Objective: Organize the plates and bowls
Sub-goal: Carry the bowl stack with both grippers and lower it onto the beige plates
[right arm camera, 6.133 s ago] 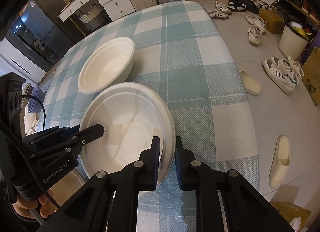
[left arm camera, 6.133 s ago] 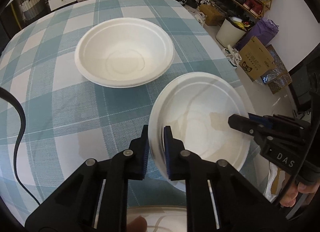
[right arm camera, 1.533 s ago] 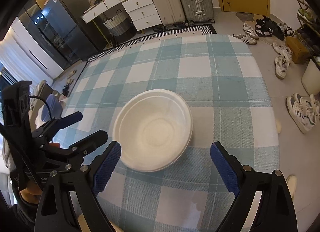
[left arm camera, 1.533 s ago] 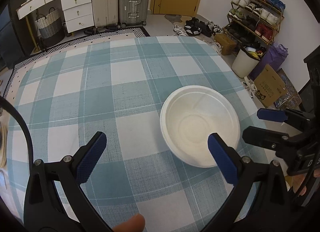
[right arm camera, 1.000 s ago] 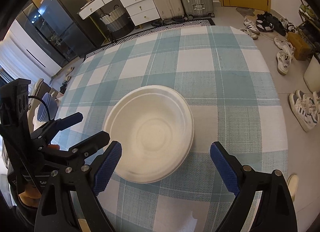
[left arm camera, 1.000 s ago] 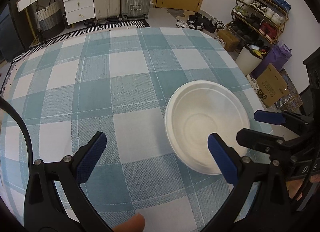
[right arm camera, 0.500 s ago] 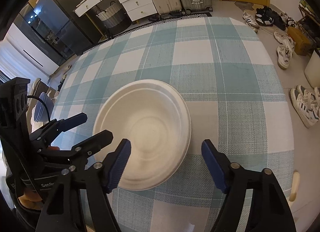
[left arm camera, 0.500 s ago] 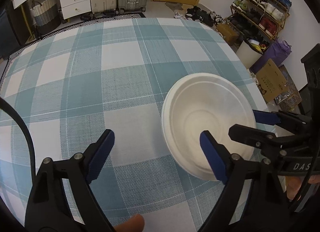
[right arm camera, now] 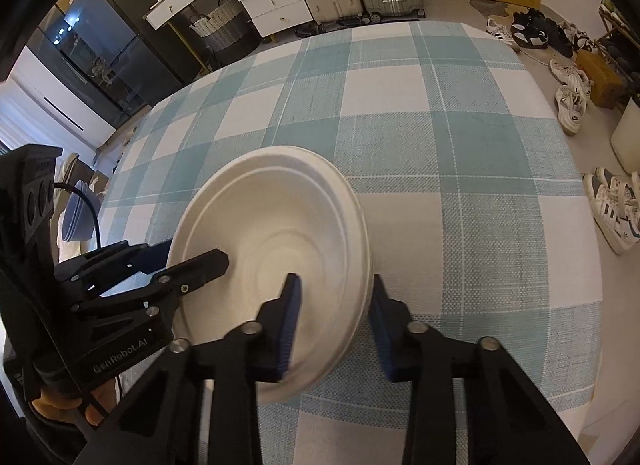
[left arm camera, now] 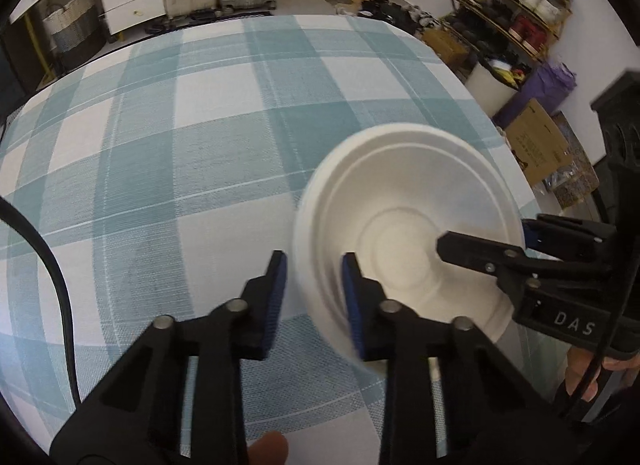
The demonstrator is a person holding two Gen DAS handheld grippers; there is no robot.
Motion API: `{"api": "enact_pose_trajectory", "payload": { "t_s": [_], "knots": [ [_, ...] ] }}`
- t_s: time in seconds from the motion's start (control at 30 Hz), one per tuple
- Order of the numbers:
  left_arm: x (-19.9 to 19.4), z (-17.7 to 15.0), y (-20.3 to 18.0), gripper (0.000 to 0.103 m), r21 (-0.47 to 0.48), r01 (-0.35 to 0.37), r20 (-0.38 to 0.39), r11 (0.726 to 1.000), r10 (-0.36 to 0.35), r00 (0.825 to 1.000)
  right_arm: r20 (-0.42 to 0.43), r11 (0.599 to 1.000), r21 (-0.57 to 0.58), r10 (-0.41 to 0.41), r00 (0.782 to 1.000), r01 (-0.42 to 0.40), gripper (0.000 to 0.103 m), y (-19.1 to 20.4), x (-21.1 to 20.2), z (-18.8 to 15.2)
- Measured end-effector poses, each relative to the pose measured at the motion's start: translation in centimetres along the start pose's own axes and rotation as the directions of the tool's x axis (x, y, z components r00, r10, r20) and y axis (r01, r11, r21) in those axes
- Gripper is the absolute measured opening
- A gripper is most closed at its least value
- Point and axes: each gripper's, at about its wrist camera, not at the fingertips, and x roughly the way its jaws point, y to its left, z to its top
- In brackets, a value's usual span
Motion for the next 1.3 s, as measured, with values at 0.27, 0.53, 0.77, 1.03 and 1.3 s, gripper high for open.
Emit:
{"api": "enact_pose_trajectory", "payload": {
  "t_s": [0.27, 0.53, 0.77, 1.03, 1.3],
  "knots": [
    [-0.1, -0.3, -0.3, 0.016, 0.002, 0.002, 0.007, 1.0, -0.002, 1.0, 0.002, 1.0, 0.0, 0.003, 1.0, -0.003, 0.021, 0.3, 0.3, -0.2],
    [-0.5, -0.4, -0.2, 0.016, 0.001, 0.01, 0.013, 1.0, -0.01, 1.0, 0.01, 1.0, 0.007, 0.004, 1.0, -0.005, 0.017, 0.2, -0.1, -0.2],
    [-1.9, -0.6, 0.0, 0.016, -0.003, 0.011, 0.028, 1.0, -0.011, 1.0, 0.032, 1.0, 0.001, 0.017, 0.999, -0.017, 0.017, 0.7, -1.1, -0.2],
    [-4.0, -1.6, 0.2, 0.016, -0.011, 0.002, 0.05, 1.0, -0.001, 0.999, 0.049, 0.999, -0.01, 0.043, 0.998, -0.042, 0.018, 1.7, -2.2, -0.8],
    [-6.6, -3.7, 0.1, 0.016, -0.011, -0.01, 0.073, 1.0, 0.011, 0.997, 0.067, 0.999, -0.026, 0.044, 0.997, -0.042, 0.018, 3.3, -3.8, -2.4]
  ]
}}
